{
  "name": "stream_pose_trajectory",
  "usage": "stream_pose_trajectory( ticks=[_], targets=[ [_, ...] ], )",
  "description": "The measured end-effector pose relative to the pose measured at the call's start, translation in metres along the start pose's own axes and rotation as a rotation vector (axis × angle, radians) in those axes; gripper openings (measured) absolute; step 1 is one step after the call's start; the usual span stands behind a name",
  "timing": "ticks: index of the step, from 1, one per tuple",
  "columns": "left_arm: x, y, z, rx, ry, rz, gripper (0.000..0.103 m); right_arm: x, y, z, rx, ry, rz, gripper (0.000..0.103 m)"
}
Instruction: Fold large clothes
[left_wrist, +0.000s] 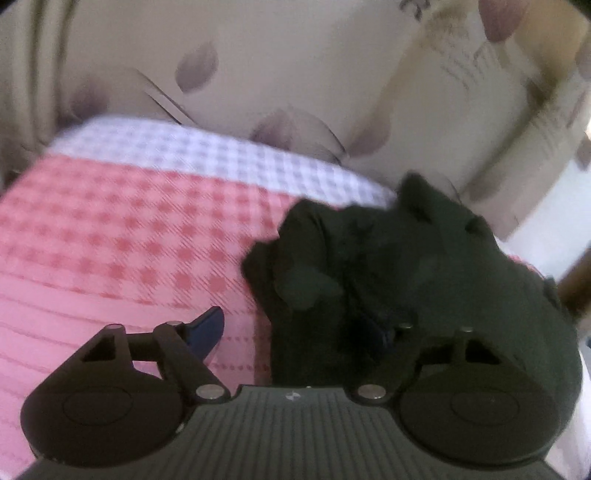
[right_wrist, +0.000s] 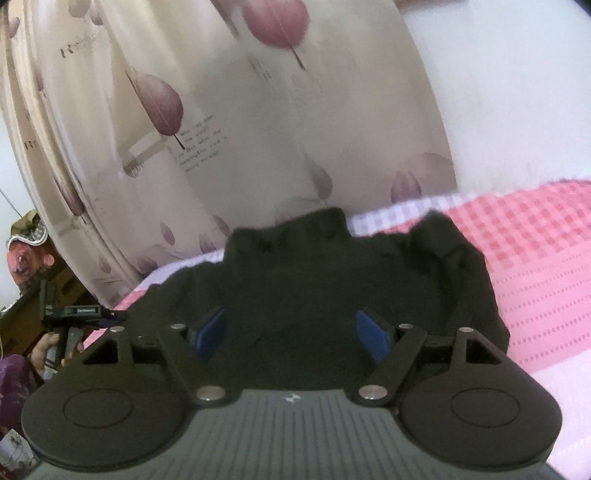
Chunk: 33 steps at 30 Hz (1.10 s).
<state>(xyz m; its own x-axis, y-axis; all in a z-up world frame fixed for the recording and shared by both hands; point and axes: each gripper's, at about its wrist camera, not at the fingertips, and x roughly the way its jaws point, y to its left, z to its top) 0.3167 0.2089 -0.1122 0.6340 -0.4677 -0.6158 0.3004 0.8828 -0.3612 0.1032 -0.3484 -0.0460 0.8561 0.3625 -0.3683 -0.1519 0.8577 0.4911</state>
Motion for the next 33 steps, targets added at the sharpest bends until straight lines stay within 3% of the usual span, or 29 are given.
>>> stream_pose_trajectory(
  ticks=[6, 12, 14, 15, 17, 22, 29, 31, 33],
  targets=[
    [0.018, 0.040, 0.000, -0.130, 0.014, -0.224, 0.074, 0.000, -0.010, -0.012, 0.066, -0.001, -0.044, 0.080],
    [0.038, 0.066, 0.010, -0.226, 0.029, -0.370, 0.054, 0.011, -0.008, -0.018, 0.123, -0.011, -0.041, 0.080],
    [0.045, 0.057, 0.013, -0.226, 0.044, -0.396, 0.054, 0.014, -0.003, -0.019, 0.131, -0.025, -0.023, 0.080],
    [0.048, 0.047, 0.013, -0.180, 0.069, -0.409, 0.055, 0.015, 0.002, -0.018, 0.127, -0.032, -0.014, 0.080],
    [0.048, 0.036, 0.016, -0.122, 0.108, -0.412, 0.055, 0.020, 0.013, -0.016, 0.105, -0.033, 0.004, 0.080],
    [0.046, 0.057, 0.013, -0.189, 0.175, -0.475, 0.051, 0.036, 0.043, -0.014, 0.010, -0.002, 0.029, 0.083],
    [0.043, 0.045, 0.005, -0.169, 0.100, -0.431, 0.038, 0.054, 0.077, -0.012, -0.042, 0.007, 0.119, 0.083],
    [0.039, 0.039, 0.002, -0.181, 0.078, -0.406, 0.036, 0.062, 0.096, -0.009, -0.116, 0.017, 0.117, 0.084],
    [0.034, 0.035, -0.001, -0.202, 0.058, -0.377, 0.031, 0.070, 0.120, -0.007, -0.250, 0.026, 0.122, 0.071]
  ],
)
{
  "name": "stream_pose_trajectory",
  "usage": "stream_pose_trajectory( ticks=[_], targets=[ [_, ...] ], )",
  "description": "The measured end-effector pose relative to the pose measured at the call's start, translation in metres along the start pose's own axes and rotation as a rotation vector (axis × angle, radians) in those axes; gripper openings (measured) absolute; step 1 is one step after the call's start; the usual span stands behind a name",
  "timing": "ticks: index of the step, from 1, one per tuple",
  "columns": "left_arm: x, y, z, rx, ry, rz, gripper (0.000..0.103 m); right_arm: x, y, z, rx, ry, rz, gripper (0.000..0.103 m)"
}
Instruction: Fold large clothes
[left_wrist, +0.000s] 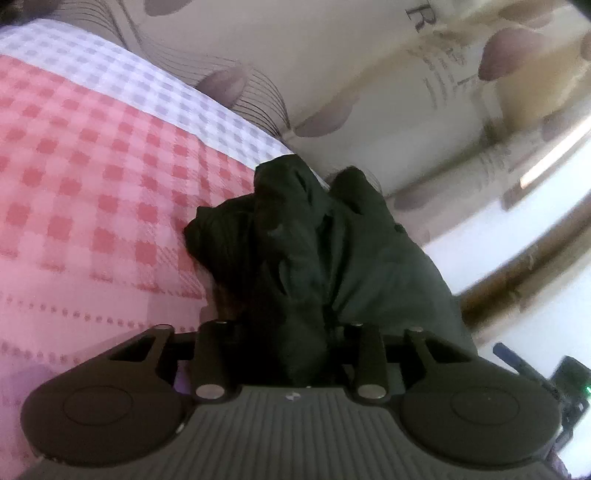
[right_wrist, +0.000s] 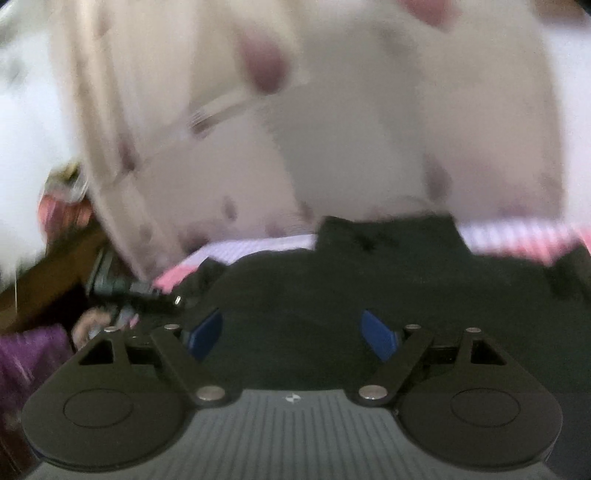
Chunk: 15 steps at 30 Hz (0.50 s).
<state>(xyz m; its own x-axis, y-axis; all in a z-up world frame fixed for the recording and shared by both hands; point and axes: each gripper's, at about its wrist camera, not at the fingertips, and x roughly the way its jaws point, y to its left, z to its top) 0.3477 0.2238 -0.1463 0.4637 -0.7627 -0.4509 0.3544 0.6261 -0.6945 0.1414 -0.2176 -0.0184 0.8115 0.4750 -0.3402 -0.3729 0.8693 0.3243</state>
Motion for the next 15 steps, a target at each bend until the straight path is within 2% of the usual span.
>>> stream_pose_trajectory(
  ticks=[1, 2, 3, 6, 10, 15],
  targets=[
    [-0.002, -0.006, -0.002, 0.005, -0.012, 0.022, 0.030, 0.009, 0.011, 0.004, -0.060, 0.025, -0.018, 0.040],
    [-0.003, -0.010, -0.002, 0.004, -0.019, 0.048, 0.029, 0.019, 0.020, 0.007, -0.108, 0.060, -0.035, 0.015],
    [-0.005, -0.013, -0.003, -0.020, -0.025, 0.067, 0.027, 0.028, 0.027, 0.010, -0.139, 0.078, -0.038, 0.011],
    [-0.008, -0.024, -0.002, -0.069, -0.025, 0.122, 0.022, 0.054, 0.043, 0.013, -0.222, 0.119, -0.049, 0.011],
    [-0.018, -0.046, -0.002, -0.089, -0.028, 0.174, 0.018, 0.086, 0.044, 0.011, -0.248, 0.189, -0.103, 0.009],
    [-0.032, -0.083, -0.001, -0.101, -0.018, 0.200, 0.017, 0.120, 0.016, 0.009, -0.110, 0.274, -0.106, 0.006]
  ],
)
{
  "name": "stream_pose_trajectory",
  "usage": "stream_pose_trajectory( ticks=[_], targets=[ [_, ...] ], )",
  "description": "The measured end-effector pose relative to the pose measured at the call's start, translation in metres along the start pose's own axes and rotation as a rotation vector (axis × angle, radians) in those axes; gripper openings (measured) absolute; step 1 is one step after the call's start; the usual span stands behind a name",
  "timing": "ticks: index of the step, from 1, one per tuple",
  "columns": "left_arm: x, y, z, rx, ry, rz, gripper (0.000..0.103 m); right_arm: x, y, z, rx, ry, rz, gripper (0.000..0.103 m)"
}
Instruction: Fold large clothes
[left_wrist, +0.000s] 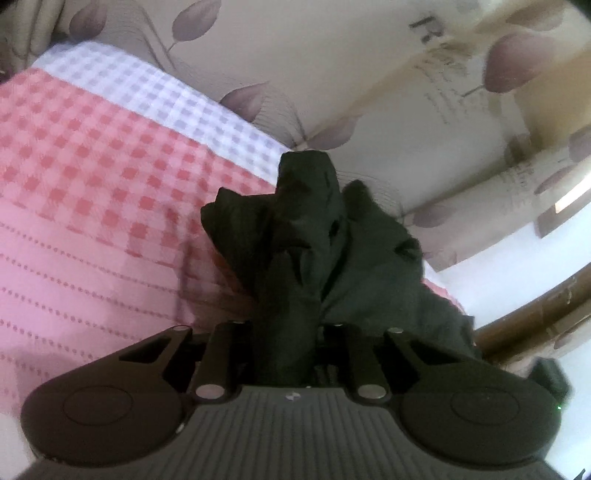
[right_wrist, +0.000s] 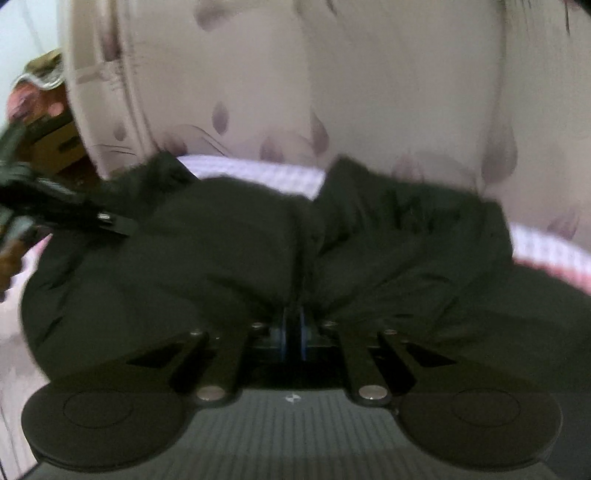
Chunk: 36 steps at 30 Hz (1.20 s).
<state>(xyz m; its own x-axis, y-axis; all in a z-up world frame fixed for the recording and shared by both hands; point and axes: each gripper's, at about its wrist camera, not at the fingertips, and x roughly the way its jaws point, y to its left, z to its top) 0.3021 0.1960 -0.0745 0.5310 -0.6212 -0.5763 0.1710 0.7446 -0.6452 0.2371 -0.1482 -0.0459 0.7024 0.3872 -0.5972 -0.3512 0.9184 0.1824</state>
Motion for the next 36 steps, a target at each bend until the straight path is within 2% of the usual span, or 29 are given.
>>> stream_pose_trajectory(
  ticks=[4, 8, 13, 16, 19, 21, 24, 25, 28, 30, 32, 34, 36],
  targets=[
    [-0.020, -0.051, 0.000, 0.023, 0.015, -0.010, 0.016, 0.019, -0.024, -0.004, 0.174, 0.041, 0.062, 0.004],
    [-0.020, -0.112, -0.005, 0.038, 0.064, -0.014, 0.016, 0.030, -0.049, -0.012, 0.361, 0.059, 0.150, 0.001],
    [0.011, -0.196, -0.022, 0.092, 0.138, -0.040, 0.017, 0.036, -0.077, -0.025, 0.546, 0.056, 0.268, 0.000],
    [0.042, -0.231, -0.037, 0.095, 0.171, -0.070, 0.017, 0.034, -0.094, -0.031, 0.634, 0.055, 0.332, 0.000],
    [0.063, -0.243, -0.052, 0.055, 0.168, -0.134, 0.018, 0.018, -0.118, -0.044, 0.749, 0.023, 0.425, 0.001],
    [0.076, -0.244, -0.062, 0.046, 0.160, -0.179, 0.019, -0.007, -0.135, -0.056, 0.766, -0.015, 0.438, 0.002],
    [0.098, -0.233, -0.082, -0.006, 0.158, -0.314, 0.024, -0.049, -0.157, -0.080, 0.782, -0.096, 0.441, 0.005],
    [0.104, -0.234, -0.088, 0.021, 0.148, -0.327, 0.025, -0.064, -0.163, -0.089, 0.786, -0.129, 0.445, 0.009],
    [0.121, -0.233, -0.105, 0.083, 0.097, -0.406, 0.038, -0.107, -0.183, -0.115, 0.804, -0.211, 0.471, 0.012],
    [0.128, -0.227, -0.114, 0.066, 0.061, -0.488, 0.047, -0.132, -0.190, -0.128, 0.804, -0.257, 0.478, 0.027],
    [0.140, -0.209, -0.121, -0.021, 0.021, -0.639, 0.052, -0.152, -0.192, -0.139, 0.831, -0.299, 0.487, 0.075],
    [0.160, -0.187, -0.128, -0.169, 0.016, -0.798, 0.052, -0.169, -0.191, -0.149, 0.867, -0.345, 0.522, 0.084],
    [0.171, -0.175, -0.137, -0.239, -0.014, -0.865, 0.052, -0.178, -0.190, -0.149, 0.884, -0.357, 0.531, 0.084]
  ],
)
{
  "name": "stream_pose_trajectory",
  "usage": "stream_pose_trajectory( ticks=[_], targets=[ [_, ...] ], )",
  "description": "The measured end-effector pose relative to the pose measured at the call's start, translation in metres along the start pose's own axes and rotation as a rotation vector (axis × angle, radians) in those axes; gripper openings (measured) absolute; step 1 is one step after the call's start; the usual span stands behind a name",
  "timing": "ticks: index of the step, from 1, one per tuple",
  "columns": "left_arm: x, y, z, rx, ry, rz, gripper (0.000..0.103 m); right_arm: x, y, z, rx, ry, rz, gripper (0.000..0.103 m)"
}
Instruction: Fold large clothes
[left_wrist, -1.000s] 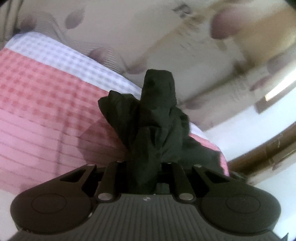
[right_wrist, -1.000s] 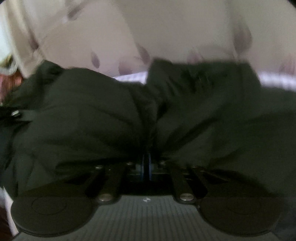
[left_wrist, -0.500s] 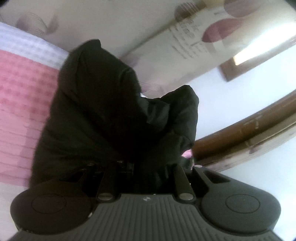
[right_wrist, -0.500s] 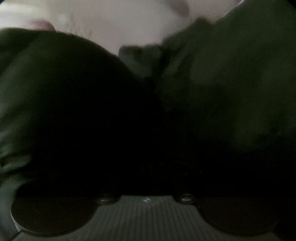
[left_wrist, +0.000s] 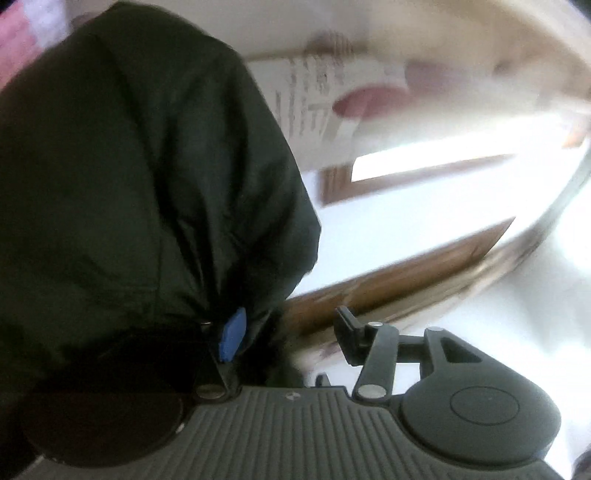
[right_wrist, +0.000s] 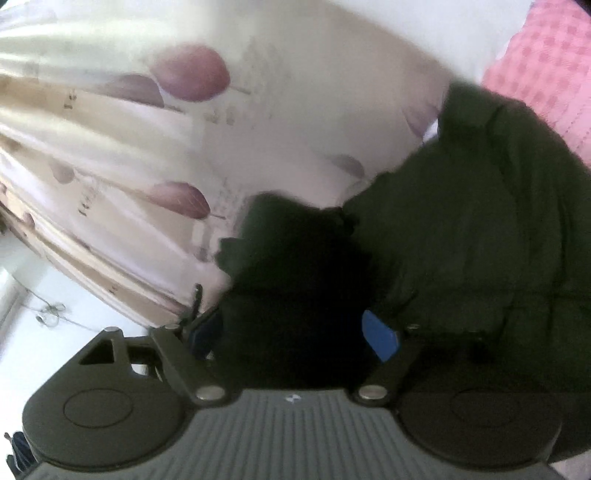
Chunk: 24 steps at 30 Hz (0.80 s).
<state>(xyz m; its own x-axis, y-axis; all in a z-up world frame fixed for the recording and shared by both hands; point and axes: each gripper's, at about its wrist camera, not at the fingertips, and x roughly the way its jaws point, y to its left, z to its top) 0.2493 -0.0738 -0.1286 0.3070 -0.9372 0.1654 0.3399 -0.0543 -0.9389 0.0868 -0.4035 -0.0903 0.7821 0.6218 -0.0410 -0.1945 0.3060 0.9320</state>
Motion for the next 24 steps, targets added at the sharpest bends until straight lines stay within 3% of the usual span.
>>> stream_pose_trajectory(
  ticks=[3, 7, 9, 13, 17, 21, 24],
  targets=[
    [-0.008, 0.002, -0.009, 0.003, -0.045, -0.053, 0.052, -0.007, 0.015, 0.001, -0.048, 0.011, -0.032, 0.084],
    [-0.029, 0.007, -0.020, -0.042, -0.119, -0.106, 0.052, 0.019, 0.035, 0.008, -0.123, 0.039, -0.121, 0.085],
    [-0.039, 0.010, -0.025, -0.062, -0.152, -0.111, 0.052, 0.032, 0.039, 0.009, -0.131, 0.055, -0.125, 0.085],
    [-0.077, 0.001, -0.036, -0.068, -0.183, -0.060, 0.052, 0.060, 0.030, 0.016, -0.176, 0.083, -0.238, 0.084],
    [-0.116, -0.021, -0.044, 0.087, -0.159, 0.096, 0.057, 0.063, 0.024, 0.023, -0.153, 0.082, -0.279, 0.081],
    [-0.120, -0.025, -0.067, 0.140, -0.084, 0.119, 0.057, 0.063, 0.039, 0.023, -0.128, 0.107, -0.247, 0.082],
    [-0.114, -0.026, -0.086, 0.186, -0.037, 0.093, 0.058, 0.081, 0.057, 0.016, -0.145, 0.195, -0.280, 0.085]
  ],
)
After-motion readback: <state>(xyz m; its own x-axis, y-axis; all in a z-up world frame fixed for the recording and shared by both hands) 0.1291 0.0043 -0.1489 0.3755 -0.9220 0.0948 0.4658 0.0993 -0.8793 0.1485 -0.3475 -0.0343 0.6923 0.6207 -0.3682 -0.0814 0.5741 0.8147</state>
